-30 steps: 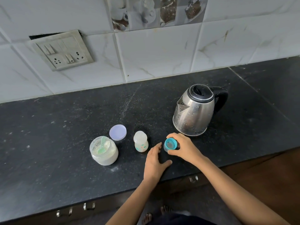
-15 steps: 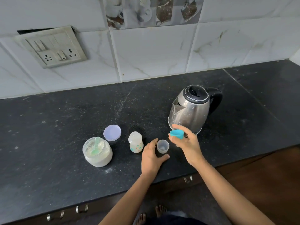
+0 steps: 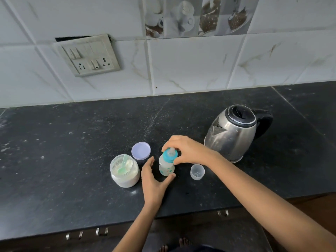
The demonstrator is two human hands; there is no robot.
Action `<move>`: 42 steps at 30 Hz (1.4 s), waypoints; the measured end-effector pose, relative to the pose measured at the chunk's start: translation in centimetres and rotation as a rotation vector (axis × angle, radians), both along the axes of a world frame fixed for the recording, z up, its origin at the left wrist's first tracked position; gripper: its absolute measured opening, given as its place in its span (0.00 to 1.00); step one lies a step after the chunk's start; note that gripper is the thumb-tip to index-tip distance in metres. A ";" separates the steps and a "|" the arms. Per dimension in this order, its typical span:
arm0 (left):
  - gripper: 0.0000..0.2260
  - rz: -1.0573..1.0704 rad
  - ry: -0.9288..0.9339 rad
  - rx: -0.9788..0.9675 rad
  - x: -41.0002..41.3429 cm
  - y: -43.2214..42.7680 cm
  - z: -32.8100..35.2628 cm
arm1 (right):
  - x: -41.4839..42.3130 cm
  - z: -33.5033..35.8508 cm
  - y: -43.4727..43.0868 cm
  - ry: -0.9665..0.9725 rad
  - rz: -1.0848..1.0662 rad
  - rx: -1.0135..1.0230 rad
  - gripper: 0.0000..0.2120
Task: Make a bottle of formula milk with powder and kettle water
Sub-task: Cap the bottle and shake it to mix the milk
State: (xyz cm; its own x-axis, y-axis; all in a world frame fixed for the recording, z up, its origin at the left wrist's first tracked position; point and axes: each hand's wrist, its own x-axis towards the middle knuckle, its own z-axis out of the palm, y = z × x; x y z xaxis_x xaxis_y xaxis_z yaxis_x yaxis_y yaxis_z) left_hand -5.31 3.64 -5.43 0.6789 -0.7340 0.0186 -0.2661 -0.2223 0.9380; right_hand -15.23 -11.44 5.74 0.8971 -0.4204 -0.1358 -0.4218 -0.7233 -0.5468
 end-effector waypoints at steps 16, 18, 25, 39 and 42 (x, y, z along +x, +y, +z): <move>0.21 -0.172 0.092 -0.003 1.3 -1.8 0.6 | 3.0 -0.3 0.6 0.165 -0.097 -0.018 0.20; 0.22 -0.180 0.086 0.000 1.4 -1.7 0.6 | 2.8 -0.9 1.4 0.188 -0.247 0.007 0.25; 0.26 -0.216 0.117 0.020 1.8 -1.6 1.1 | -0.9 -3.1 0.7 0.004 -0.183 0.295 0.27; 0.25 -0.244 0.128 0.017 2.2 -1.6 0.5 | 1.0 -3.5 2.1 -0.017 -0.247 0.274 0.30; 0.27 -0.251 0.134 0.033 2.4 -1.6 0.3 | 0.3 -2.5 1.0 -0.016 -0.137 0.401 0.29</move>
